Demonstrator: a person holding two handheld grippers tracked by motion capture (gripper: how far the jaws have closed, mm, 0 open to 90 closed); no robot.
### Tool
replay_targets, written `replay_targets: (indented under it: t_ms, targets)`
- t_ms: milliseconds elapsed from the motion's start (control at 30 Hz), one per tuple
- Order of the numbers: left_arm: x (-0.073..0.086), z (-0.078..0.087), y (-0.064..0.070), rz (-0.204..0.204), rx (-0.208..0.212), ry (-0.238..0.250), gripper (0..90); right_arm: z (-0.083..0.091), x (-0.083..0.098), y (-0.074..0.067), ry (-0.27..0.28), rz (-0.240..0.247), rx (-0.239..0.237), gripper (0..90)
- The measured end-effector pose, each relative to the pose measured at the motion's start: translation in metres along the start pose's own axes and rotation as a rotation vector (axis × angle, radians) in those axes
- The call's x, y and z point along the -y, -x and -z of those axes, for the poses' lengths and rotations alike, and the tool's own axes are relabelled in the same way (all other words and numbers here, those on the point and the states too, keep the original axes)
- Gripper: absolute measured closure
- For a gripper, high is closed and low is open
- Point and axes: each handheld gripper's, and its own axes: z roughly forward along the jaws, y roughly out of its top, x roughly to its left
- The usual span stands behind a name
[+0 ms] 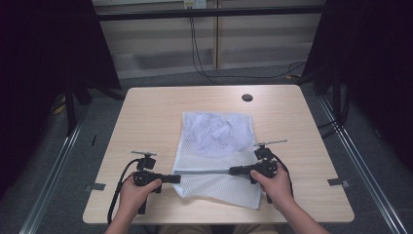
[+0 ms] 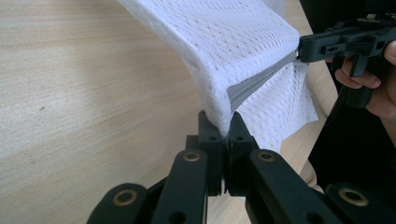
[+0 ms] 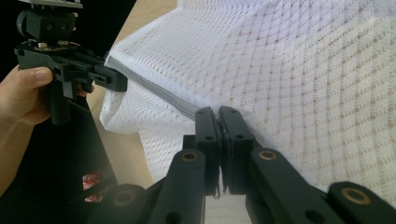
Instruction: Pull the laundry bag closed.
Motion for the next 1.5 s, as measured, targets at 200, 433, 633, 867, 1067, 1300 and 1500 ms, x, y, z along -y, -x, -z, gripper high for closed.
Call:
replay_targets:
  t_ms: [200, 433, 633, 867, 1067, 1300, 1500]
  targets:
    - [0.000, 0.000, 0.001, 0.017, 0.004, 0.006, 88.1, 0.000, 0.001, 0.000, 0.006, 0.014, -0.007, 86.9]
    - [-0.001, -0.001, 0.001, 0.007, 0.001, -0.003, 88.1, 0.005, 0.003, 0.003, 0.012, 0.004, -0.018, 86.9]
    - [-0.003, -0.002, 0.003, 0.014, -0.002, 0.003, 88.1, 0.009, 0.005, 0.005, 0.016, -0.003, -0.028, 86.9]
    - [-0.004, -0.003, 0.005, 0.015, 0.007, -0.004, 88.1, 0.012, 0.006, 0.008, 0.023, -0.009, -0.035, 86.9]
    - [-0.003, -0.004, 0.005, 0.016, 0.007, -0.010, 88.1, 0.015, 0.006, 0.012, 0.025, -0.013, -0.034, 86.9]
    - [-0.005, -0.004, 0.003, 0.013, 0.003, -0.009, 88.1, 0.017, 0.007, 0.013, 0.023, -0.018, -0.029, 86.9]
    - [-0.006, -0.005, 0.004, 0.006, 0.003, -0.010, 88.1, 0.021, 0.009, 0.015, 0.026, -0.025, -0.024, 86.9]
